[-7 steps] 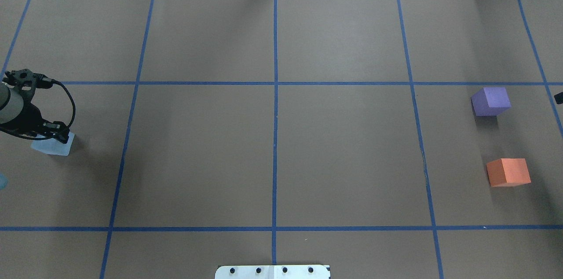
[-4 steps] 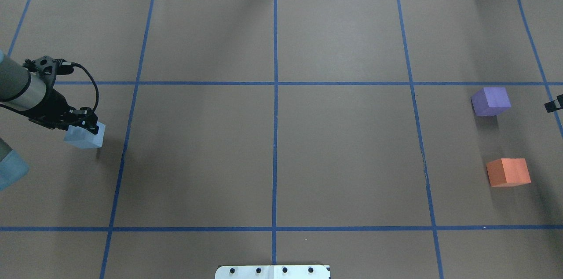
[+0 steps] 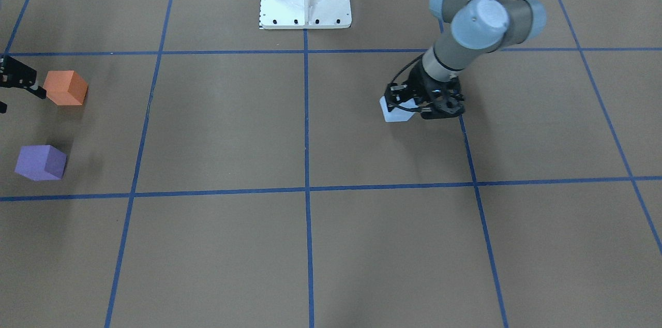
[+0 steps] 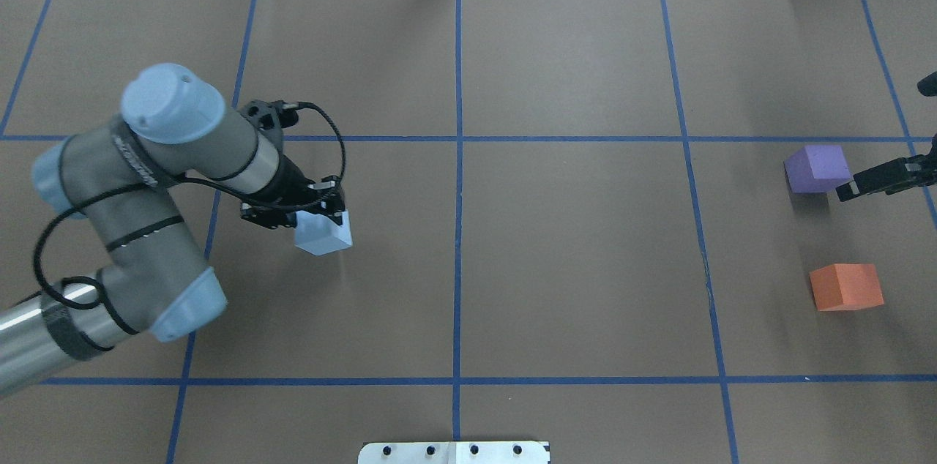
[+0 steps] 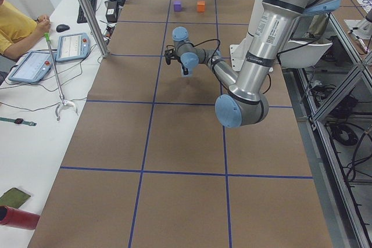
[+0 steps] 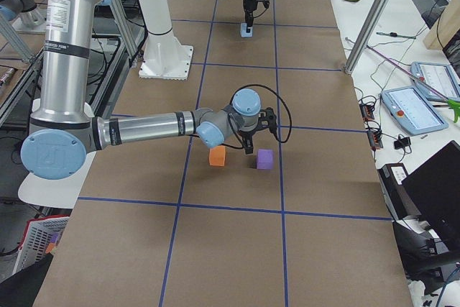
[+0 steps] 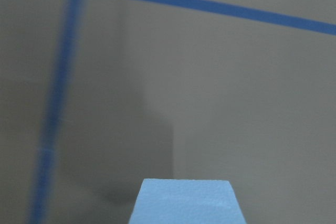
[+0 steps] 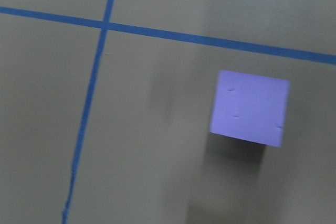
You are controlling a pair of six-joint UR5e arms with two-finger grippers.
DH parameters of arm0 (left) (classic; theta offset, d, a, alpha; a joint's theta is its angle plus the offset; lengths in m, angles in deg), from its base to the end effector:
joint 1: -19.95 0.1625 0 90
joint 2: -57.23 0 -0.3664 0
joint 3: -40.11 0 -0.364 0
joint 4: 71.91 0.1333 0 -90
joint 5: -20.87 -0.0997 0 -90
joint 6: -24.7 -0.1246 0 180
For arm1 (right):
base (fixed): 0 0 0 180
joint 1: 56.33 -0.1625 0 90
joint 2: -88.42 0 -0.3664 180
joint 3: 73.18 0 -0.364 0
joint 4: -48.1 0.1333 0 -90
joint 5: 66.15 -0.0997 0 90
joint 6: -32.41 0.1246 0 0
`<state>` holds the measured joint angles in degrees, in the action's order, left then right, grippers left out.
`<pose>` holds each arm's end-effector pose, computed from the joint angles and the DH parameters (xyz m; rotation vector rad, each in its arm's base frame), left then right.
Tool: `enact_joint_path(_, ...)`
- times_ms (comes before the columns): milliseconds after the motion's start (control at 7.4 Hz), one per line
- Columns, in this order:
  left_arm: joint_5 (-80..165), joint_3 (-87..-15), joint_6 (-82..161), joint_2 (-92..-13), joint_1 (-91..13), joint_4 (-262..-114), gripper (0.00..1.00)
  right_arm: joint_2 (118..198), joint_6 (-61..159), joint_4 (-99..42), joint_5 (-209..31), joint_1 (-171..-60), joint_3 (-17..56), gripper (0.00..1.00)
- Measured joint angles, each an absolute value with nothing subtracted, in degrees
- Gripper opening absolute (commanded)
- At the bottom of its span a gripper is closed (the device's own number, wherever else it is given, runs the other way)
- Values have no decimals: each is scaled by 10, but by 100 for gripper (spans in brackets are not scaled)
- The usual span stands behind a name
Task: Place blue block between orange and purple blocks
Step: 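Carry the light blue cube to table center with left gripper while right approaches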
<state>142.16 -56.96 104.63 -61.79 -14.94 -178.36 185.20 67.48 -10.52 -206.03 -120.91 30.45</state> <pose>0.4669 -0.4092 0.2541 -0.1265 1.0174 -0.1444 -0.1572 -0.4193 0.4843 0.1170 -1.0344 -0.1373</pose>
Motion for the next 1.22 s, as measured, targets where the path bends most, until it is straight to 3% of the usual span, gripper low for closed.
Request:
enact_joint_path(135, 1394, -528, 1083, -694, -116, -1767, 0, 1837, 730, -90, -2058, -1183, 305, 99)
enact_joint_path(405, 1340, -371, 1122, -872, -77, -1757, 0, 1806, 824, -81, -2029, -1135, 307, 99)
enact_joint_path(676, 1298, -229, 1132, -994, -57, -1771, 15, 1782, 885, -80, -1999, -1101, 310, 100)
enact_joint_path(946, 1237, -170, 1134, -1022, -28, -1817, 85, 1777, 896, -80, -1991, -1090, 317, 100)
enact_joint_path(1081, 1225, -160, 1124, -1026, -22, -1826, 100, 1776, 897, -80, -1984, -1080, 322, 100)
enact_joint_path(1216, 1221, -157, 1090, -1031, -20, -1824, 100, 1773, 897, -80, -1976, -1069, 326, 100)
